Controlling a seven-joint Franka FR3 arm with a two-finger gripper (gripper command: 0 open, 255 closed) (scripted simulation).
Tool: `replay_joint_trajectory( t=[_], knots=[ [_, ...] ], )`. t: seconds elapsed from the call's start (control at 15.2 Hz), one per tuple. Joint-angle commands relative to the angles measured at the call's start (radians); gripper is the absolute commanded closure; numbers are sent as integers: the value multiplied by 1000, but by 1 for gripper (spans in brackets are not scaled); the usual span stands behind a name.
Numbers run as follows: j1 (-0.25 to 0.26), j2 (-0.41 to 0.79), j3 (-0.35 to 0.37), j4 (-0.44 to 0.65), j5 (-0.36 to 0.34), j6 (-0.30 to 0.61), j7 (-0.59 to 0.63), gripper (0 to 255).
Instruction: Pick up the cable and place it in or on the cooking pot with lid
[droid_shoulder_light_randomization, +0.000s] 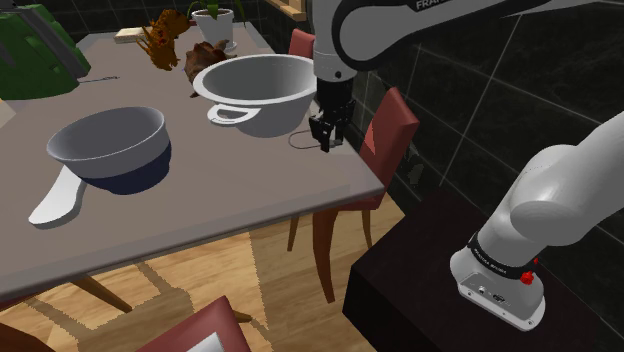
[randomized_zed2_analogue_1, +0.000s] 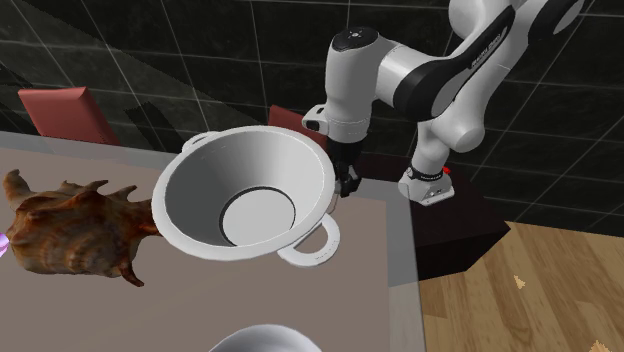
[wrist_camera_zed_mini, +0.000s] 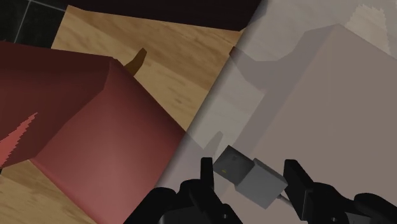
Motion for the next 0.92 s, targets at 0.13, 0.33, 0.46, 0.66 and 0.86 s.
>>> replay_joint_trajectory(
  t=[0.13, 0.33, 0.46, 0.66, 0.86],
  knots=[
    [1, -4, -2, 34, 1, -47, 0, 255],
    [0, -10, -6, 69, 0, -88, 0, 255],
    [-1, -12, -8, 94, -1, -115, 0, 255],
    [-2, -15, -11, 132, -2, -155, 0, 255],
    [-3, -15, -13, 172, -4, -195, 1, 255]
  ],
)
